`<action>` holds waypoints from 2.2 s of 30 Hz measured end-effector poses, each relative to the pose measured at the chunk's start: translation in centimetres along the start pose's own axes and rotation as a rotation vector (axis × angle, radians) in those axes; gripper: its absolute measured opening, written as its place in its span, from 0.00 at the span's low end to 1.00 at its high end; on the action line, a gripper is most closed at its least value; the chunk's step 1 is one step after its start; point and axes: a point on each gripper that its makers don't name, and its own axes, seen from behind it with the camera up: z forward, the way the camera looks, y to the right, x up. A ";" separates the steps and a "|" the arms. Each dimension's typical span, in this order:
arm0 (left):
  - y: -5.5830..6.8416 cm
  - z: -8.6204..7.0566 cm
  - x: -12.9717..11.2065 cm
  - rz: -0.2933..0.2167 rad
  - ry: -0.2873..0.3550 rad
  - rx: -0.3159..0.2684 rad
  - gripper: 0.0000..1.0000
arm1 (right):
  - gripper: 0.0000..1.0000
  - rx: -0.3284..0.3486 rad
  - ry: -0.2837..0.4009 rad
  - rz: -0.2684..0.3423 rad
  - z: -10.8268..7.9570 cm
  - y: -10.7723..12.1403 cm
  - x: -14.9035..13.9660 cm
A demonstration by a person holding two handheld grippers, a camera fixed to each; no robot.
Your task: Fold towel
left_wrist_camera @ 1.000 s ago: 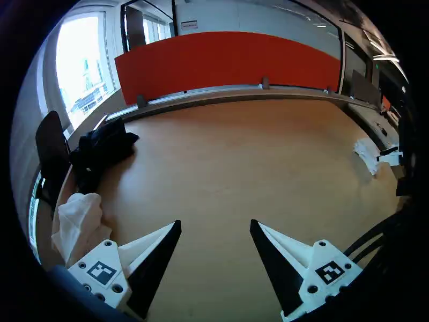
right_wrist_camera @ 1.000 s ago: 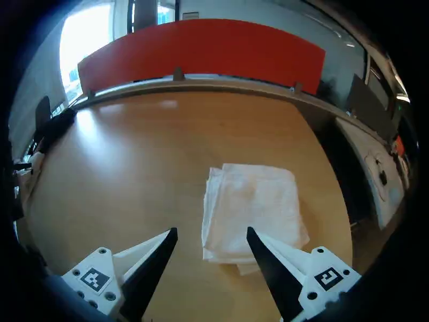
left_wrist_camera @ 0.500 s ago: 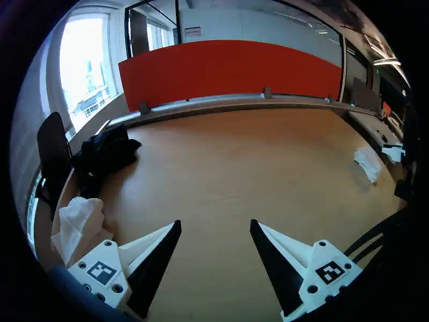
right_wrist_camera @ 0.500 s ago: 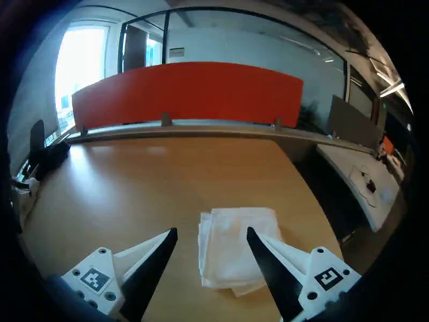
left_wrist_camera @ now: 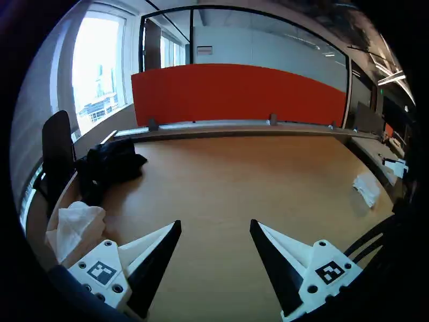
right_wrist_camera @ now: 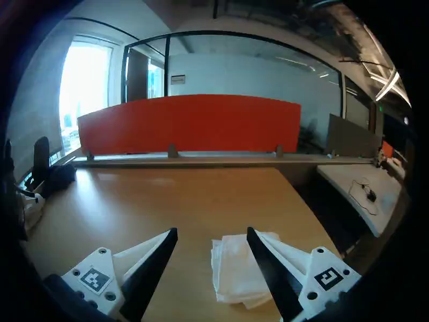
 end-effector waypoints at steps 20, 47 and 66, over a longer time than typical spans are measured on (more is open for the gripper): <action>-1.2 -1.3 5.2 -0.059 0.210 0.019 0.95 | 1.00 0.013 0.108 -0.049 -0.9 -2.4 4.1; -3.6 -2.1 9.1 -0.040 0.346 0.024 0.95 | 1.00 0.021 0.290 -0.023 -2.0 -9.0 11.4; -4.6 -1.5 9.9 -0.028 0.448 0.026 0.95 | 1.00 0.029 0.328 -0.032 -1.7 -13.6 12.4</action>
